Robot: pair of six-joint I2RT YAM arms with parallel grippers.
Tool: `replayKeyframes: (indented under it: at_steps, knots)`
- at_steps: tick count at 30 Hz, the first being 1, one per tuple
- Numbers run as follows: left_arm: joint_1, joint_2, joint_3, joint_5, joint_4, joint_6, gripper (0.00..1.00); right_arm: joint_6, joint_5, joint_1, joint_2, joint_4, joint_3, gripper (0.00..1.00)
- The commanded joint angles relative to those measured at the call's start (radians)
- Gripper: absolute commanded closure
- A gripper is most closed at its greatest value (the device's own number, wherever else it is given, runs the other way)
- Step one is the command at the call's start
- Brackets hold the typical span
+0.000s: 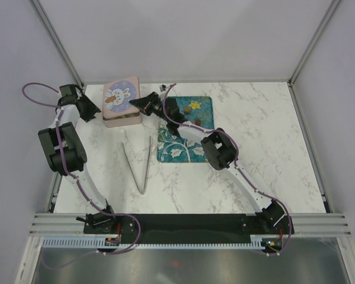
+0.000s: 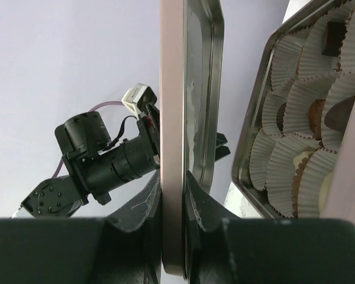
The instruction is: Pack the chocolate
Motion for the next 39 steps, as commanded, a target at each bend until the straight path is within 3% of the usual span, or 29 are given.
replayKeyframes:
  at_steps: [1,11,17,34,39]
  knots:
    - [0.017,-0.062,-0.012,0.049,0.028,-0.016,0.5,0.037,0.028,0.002,0.023,0.05,0.075,1.0]
    - [0.045,-0.051,-0.037,0.44,0.154,-0.013,0.42,0.089,-0.006,-0.007,0.05,0.071,0.102,1.0]
    - [0.051,-0.016,-0.035,0.586,0.194,-0.027,0.4,0.126,-0.012,-0.011,0.064,0.106,0.107,1.0]
    - [0.054,0.046,-0.021,0.736,0.248,-0.065,0.4,0.218,-0.052,-0.018,0.096,0.188,0.124,1.0]
    - [0.062,0.033,-0.027,0.741,0.248,-0.048,0.34,0.241,-0.067,-0.024,0.092,0.238,0.11,1.0]
